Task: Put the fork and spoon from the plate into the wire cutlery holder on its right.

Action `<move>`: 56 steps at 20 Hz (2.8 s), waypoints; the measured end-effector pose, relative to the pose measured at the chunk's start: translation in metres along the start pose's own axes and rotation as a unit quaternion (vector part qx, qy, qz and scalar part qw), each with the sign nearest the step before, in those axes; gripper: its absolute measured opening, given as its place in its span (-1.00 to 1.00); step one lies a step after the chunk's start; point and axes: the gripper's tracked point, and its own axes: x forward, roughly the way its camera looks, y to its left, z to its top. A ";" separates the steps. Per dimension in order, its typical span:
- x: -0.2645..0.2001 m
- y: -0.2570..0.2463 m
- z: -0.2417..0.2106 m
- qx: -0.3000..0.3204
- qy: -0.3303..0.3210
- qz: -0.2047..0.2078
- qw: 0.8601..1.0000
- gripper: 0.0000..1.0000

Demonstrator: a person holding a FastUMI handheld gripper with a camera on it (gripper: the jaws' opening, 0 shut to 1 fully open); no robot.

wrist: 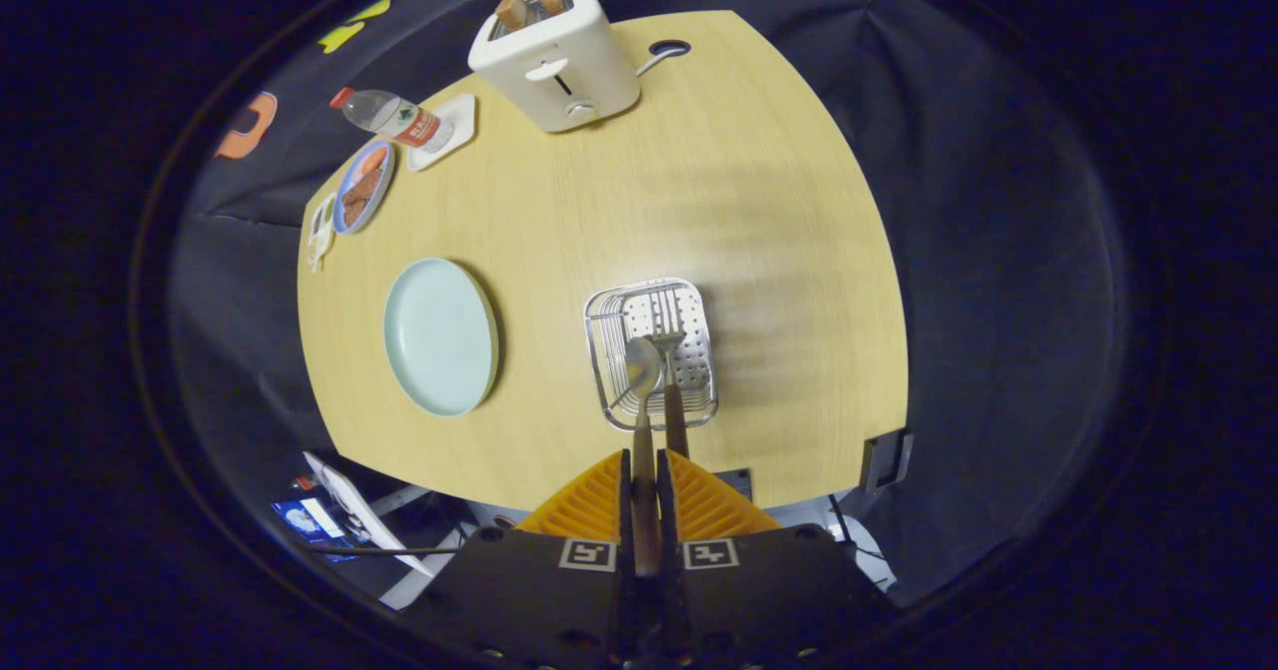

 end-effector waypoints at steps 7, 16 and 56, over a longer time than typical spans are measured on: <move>-0.022 0.021 0.024 -0.037 -0.094 0.011 0.995 0.00; -0.155 0.106 0.073 -0.166 -0.479 0.043 0.861 0.89; -0.279 0.111 -0.049 -0.109 -0.727 0.064 0.675 0.90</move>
